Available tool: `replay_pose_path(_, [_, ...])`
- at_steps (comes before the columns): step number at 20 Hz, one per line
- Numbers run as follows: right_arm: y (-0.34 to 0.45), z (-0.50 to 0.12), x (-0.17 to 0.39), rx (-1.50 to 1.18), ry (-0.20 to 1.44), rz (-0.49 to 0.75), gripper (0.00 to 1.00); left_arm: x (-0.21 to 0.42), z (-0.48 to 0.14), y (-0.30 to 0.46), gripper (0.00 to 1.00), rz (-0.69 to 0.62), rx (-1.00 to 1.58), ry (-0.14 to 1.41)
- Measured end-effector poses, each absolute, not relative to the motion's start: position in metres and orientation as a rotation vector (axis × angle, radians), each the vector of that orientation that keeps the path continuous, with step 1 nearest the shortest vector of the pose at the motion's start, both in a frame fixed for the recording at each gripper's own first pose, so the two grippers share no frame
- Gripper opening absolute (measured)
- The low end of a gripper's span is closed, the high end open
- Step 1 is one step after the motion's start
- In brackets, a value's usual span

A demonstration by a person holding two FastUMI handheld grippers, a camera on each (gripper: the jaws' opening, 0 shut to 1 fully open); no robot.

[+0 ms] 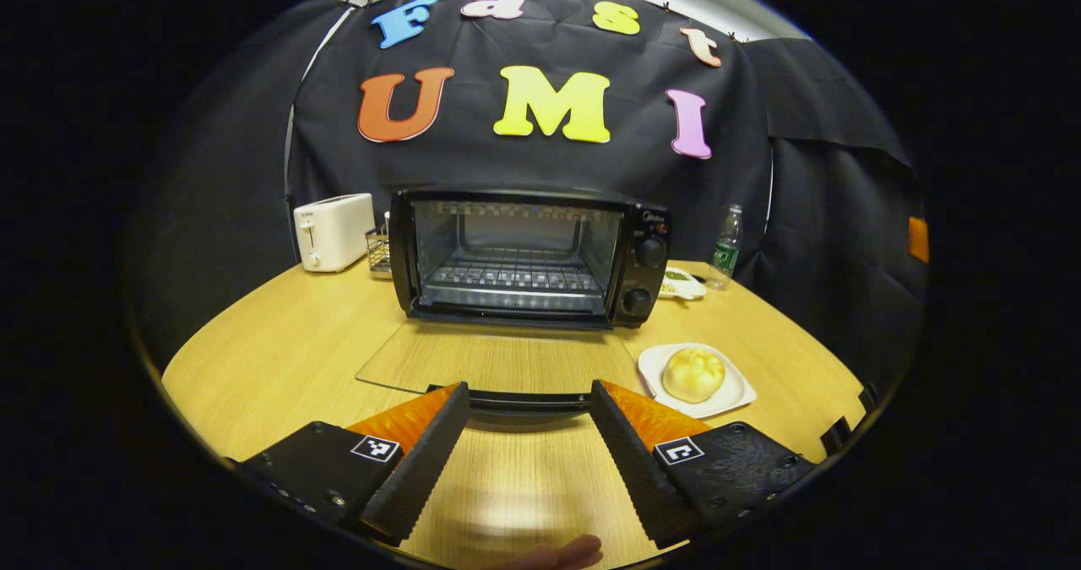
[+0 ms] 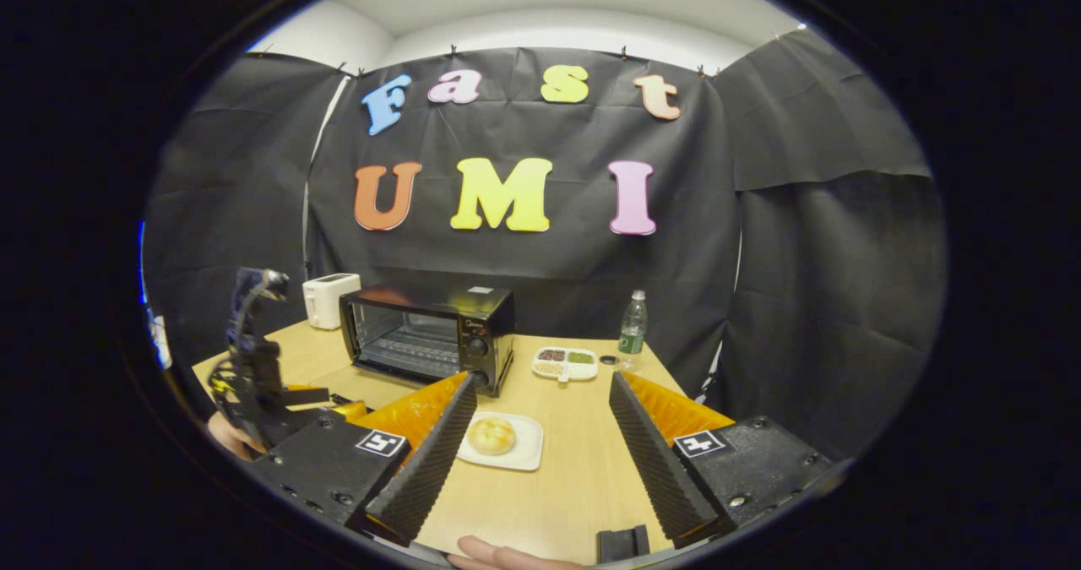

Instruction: Open the electric oven with the left hand, put the food in, and close the electric oven.

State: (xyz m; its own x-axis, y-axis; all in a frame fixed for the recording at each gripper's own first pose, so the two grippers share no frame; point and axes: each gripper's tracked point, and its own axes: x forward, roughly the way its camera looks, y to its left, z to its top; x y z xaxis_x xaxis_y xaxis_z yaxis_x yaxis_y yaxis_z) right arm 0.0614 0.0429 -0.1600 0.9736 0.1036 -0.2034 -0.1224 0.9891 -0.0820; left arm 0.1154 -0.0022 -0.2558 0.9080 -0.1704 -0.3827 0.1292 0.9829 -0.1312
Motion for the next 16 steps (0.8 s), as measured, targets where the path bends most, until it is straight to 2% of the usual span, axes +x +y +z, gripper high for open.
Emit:
replay_pose_path(6, [0.065, -0.194, 0.089, -0.084, 0.243, 0.132, 1.0, 0.083, -0.169, 0.018, 0.94, -0.134, -0.064, 0.262])
replay_pose_path(10, [0.085, -0.238, 0.115, -0.061, 0.314, 0.149, 1.0, 0.055, -0.113, 0.029, 0.94, -0.153, -0.036, 0.161])
replay_pose_path(16, [0.105, -0.308, 0.163, -0.083, 0.45, 0.159, 1.0, 0.016, -0.079, 0.068, 0.94, -0.068, -0.028, 0.103])
